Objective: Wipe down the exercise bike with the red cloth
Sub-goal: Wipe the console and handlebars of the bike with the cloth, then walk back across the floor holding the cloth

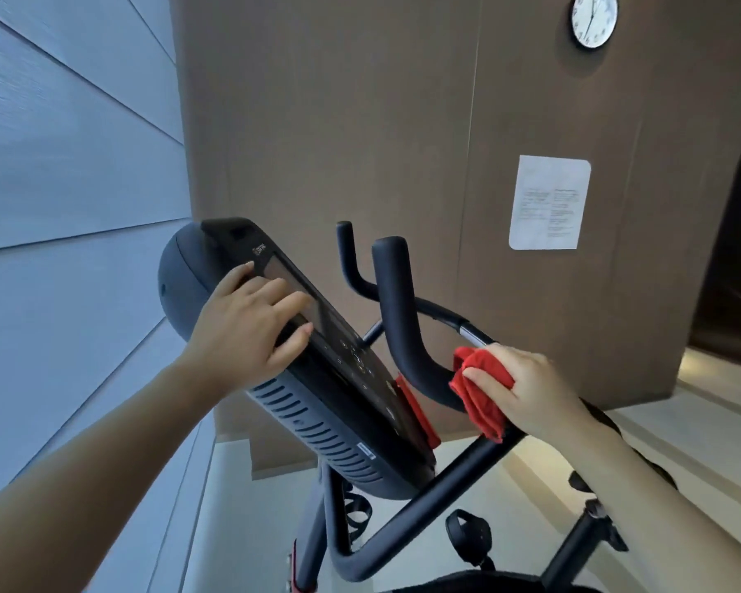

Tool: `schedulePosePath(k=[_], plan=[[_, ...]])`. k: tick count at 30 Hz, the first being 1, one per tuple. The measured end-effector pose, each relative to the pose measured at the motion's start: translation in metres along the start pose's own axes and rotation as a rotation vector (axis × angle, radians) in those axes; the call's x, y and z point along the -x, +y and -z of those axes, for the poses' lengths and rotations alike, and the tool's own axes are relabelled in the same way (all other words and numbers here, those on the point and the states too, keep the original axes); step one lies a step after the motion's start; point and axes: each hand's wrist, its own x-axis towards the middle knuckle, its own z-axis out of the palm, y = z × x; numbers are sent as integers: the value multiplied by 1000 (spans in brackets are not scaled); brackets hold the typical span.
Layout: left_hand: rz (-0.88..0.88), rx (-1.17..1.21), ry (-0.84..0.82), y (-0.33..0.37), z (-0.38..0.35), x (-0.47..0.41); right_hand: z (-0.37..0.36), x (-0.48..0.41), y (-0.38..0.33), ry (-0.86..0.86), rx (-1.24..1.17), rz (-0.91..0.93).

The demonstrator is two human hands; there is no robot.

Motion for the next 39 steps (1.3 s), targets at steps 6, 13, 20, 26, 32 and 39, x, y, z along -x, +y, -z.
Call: schedulePosePath(k=[6, 13, 20, 26, 32, 39], plan=[[-157, 199, -25, 29, -10, 21, -22, 21, -29, 59, 213, 39], [-265, 389, -58, 67, -22, 32, -9, 50, -39, 199, 126, -128], [-377, 594, -88, 129, -28, 43, 4, 111, -49, 143, 22, -304], [-473, 774, -143, 208, -38, 53, 6, 204, -28, 189, -170, -680], [-547, 885, -331, 314, -54, 72, 5, 318, 4, 232, -255, -989], [-589, 1023, -641, 467, -77, 126, 25, 438, 41, 168, -238, -1267]])
